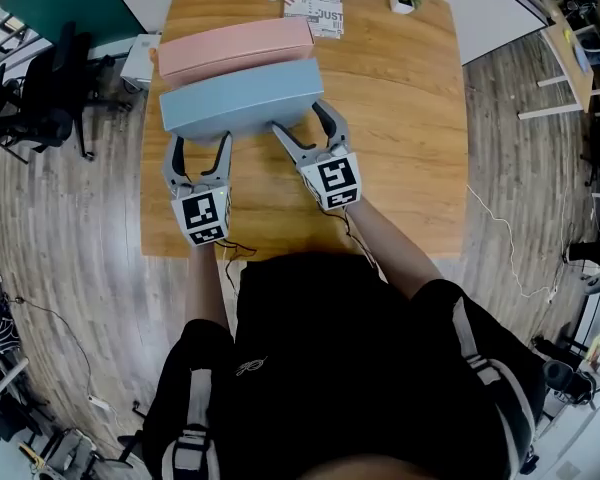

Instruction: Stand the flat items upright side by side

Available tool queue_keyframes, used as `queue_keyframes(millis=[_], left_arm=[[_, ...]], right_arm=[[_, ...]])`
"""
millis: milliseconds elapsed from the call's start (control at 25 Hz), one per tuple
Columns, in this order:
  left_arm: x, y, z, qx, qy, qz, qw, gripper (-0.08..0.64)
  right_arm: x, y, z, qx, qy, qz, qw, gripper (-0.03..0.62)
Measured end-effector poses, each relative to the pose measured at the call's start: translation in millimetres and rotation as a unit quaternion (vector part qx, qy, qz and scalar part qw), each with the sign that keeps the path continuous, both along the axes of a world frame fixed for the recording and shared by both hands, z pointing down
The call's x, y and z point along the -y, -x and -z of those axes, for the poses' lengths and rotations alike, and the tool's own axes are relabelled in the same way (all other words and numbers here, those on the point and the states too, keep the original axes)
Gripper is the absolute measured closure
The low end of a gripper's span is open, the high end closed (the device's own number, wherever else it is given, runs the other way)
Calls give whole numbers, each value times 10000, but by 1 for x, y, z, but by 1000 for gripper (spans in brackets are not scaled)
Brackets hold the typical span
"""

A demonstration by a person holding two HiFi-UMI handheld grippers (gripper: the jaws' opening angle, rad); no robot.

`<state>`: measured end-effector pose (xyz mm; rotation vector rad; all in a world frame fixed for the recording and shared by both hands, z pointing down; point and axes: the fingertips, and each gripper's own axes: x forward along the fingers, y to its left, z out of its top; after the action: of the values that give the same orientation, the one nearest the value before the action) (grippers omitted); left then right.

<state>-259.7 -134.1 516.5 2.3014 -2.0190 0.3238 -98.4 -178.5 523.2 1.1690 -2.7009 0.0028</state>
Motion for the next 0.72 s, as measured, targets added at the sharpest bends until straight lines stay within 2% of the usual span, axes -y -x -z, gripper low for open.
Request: queue_keyframes(millis=[320,440,720], left_arm=[[-7,3,-5,-16,157,227,9996,183],[-6,3,-10,-86,231,205,9995,184],[3,2,-9,16,229,82,9997,199]], right_arm=[[-1,-9,-9,4,182,51,9998,244],[-1,-7,-9,-9,186,121,9998,255],[-5,1,-9,-5,153,142,9998,270]])
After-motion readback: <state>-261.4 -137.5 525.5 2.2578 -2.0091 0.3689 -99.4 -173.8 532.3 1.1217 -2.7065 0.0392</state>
